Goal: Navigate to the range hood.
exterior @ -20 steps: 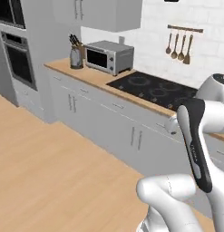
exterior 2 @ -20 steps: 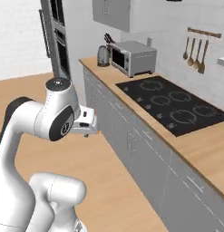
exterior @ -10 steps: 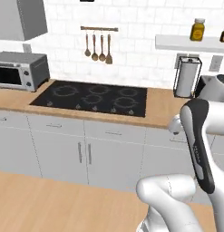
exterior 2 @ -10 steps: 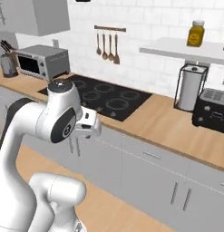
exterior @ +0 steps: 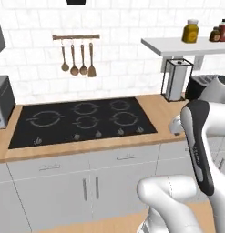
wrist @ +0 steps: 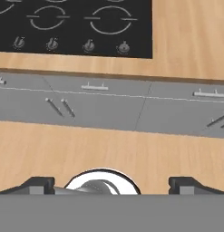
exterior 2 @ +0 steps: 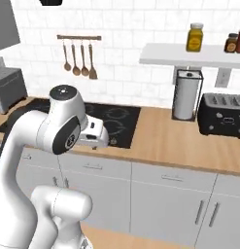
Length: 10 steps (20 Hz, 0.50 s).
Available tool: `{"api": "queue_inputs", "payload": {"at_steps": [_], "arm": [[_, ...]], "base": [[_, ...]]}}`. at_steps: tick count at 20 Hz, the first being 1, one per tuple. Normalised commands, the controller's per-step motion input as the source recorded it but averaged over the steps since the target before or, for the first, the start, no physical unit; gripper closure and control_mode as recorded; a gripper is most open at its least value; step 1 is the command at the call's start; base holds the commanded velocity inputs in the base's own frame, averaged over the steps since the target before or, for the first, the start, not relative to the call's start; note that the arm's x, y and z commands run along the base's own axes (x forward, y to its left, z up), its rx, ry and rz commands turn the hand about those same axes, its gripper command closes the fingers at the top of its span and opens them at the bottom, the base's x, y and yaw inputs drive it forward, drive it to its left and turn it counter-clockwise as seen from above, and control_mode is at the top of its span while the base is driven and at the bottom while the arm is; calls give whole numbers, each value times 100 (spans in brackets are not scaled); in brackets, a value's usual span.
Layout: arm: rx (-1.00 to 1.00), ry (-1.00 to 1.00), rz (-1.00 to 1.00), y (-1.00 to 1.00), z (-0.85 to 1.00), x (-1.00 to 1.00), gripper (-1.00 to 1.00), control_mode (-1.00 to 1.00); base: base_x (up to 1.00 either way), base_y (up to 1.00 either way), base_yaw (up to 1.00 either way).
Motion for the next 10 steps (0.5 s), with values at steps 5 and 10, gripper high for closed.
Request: {"api": "queue_inputs", "payload": {"at_steps": [5,10], "arm": [[0,0,0,0,0,0,-100,100],[0,0,0,0,0,0,-100,100]], "base": [[93,100,-41],[99,100,-16]]}}
